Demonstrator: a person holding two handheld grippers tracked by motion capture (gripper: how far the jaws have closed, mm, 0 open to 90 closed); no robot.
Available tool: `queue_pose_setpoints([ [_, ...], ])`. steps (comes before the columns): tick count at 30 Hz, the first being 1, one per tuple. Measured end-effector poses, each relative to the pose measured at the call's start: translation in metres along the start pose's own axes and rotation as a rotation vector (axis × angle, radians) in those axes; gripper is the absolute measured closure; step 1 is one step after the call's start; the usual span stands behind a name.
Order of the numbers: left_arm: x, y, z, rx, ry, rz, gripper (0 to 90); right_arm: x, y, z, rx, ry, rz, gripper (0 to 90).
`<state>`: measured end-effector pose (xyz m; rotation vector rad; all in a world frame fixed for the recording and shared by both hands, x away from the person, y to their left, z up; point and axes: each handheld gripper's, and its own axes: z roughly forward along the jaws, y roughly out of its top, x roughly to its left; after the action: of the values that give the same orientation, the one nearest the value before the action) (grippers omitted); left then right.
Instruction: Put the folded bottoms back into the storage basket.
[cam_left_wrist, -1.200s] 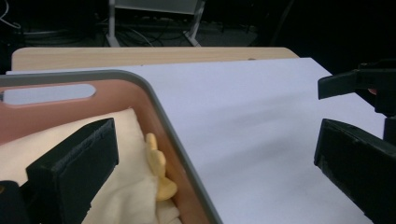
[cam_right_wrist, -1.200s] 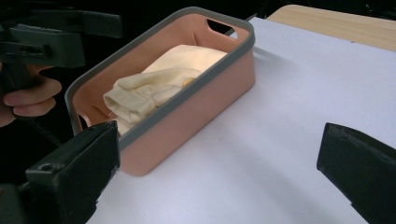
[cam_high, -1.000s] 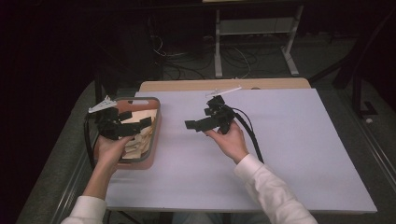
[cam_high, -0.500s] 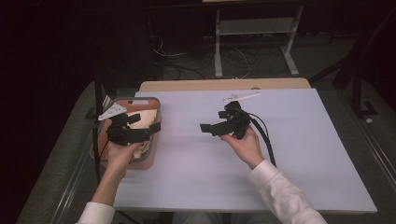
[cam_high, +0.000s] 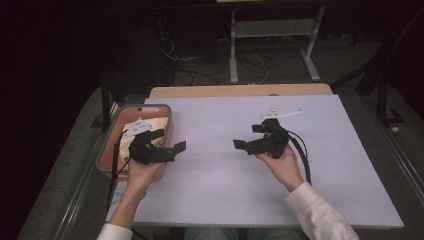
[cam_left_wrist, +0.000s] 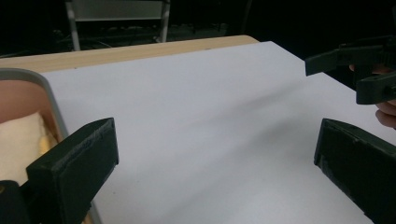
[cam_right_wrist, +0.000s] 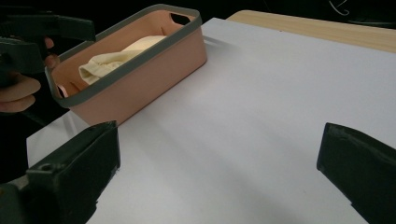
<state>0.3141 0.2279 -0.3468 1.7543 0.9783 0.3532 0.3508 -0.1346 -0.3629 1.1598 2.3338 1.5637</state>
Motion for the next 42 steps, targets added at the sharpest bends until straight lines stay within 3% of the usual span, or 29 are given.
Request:
queue_pose_setpoints([
  [12,-0.018,-0.014,0.009,0.036,-0.038,0.043,0.0,-0.011,-0.028,-0.029,-0.024,-0.019,-0.001,0.0],
  [28,-0.036,-0.040,0.018,0.106,-0.093,0.092,0.0,-0.024,-0.062,-0.059,-0.006,-0.050,-0.004,0.0],
  [42,-0.049,-0.058,0.027,0.182,-0.129,0.167,0.0,-0.038,-0.093,-0.088,-0.028,-0.052,-0.007,0.0],
])
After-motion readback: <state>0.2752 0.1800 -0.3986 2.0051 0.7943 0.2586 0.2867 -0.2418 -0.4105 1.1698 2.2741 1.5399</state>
